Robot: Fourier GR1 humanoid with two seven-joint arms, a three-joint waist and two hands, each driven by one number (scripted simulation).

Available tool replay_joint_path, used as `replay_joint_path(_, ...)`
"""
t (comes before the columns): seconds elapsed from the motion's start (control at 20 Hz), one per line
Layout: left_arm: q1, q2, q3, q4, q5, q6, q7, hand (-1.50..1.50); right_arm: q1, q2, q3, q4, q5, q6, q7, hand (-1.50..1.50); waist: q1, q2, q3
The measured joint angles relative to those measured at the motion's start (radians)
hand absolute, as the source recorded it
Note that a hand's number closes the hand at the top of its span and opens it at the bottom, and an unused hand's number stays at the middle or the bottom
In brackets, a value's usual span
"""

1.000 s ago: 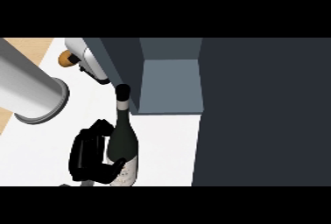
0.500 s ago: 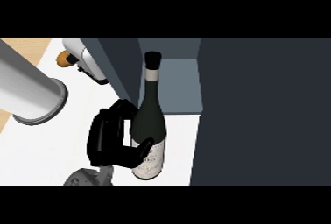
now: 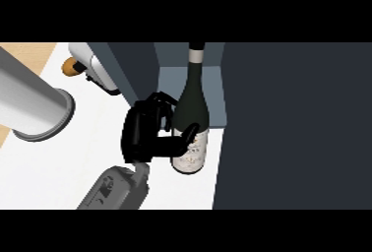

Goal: Pick up the wine, place it into the cabinet and close the cabinet

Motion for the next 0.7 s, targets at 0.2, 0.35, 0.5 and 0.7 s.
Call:
replay_joint_path(0.2,-0.065,-0.019,-0.011,0.093,0.003,0.046,-0.018,1.5,-0.01,-0.002,-0.031,0.002,-0.004,0.015,0.003,-1.5,-0.002,0.002,0.0)
replay_joint_path(0.35,-0.115,-0.025,-0.012,0.176,0.022,0.069,-0.047,1.5,-0.016,0.006,-0.029,0.002,-0.005,0.01,0.017,-1.5,-0.005,0.002,-0.001)
replay_joint_path(0.5,-0.124,-0.028,-0.024,0.251,0.049,0.065,-0.094,1.5,-0.006,0.011,-0.023,0.002,-0.008,0.025,0.002,-1.5,-0.008,0.003,-0.001)
replay_joint_path(0.7,-0.152,-0.03,-0.038,0.355,0.108,0.069,-0.164,1.5,0.029,0.016,-0.007,0.001,-0.01,0.039,-0.017,-1.5,-0.015,0.004,-0.001)
